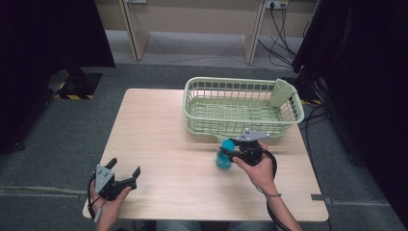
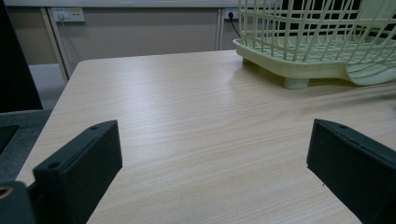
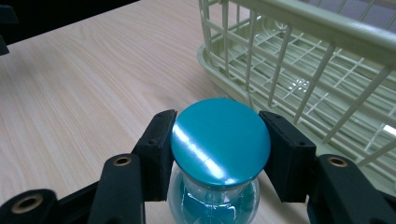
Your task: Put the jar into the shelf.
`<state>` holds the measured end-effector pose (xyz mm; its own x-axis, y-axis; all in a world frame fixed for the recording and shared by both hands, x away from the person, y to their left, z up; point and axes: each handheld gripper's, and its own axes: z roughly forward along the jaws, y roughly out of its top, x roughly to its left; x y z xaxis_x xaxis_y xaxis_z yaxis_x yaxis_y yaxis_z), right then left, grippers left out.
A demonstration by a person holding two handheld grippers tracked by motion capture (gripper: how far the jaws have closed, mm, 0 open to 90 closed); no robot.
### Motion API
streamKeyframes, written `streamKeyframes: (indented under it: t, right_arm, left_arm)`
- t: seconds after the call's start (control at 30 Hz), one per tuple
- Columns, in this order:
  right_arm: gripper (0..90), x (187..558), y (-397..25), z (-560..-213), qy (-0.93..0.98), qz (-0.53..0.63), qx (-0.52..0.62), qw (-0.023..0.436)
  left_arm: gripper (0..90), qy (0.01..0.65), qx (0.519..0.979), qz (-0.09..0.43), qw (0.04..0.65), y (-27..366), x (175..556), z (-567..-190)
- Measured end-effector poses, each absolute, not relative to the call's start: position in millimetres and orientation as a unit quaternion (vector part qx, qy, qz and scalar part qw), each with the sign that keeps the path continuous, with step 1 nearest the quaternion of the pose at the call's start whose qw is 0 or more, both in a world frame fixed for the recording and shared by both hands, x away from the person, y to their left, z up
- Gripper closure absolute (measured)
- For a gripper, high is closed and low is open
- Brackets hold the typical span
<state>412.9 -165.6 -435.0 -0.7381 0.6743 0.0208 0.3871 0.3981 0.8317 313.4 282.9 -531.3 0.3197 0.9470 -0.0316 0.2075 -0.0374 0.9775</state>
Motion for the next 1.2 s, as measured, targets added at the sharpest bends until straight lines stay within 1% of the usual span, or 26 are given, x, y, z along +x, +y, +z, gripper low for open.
streamKeyframes:
  t: [0.33, 1.2]
  right_arm:
    - [48.5, 405.5, -171.0, -412.7, 0.814, 0.454, 0.318, 0.172]
    - [48.5, 398.5, -185.7, -373.5, 0.796, 0.480, 0.315, 0.194]
  left_arm:
    - [2.5, 0.461, 0.626, 0.357, 0.518, 282.8, 313.4, -531.4]
    - [2.5, 0.461, 0.626, 0.358, 0.517, 282.4, 313.4, -531.3]
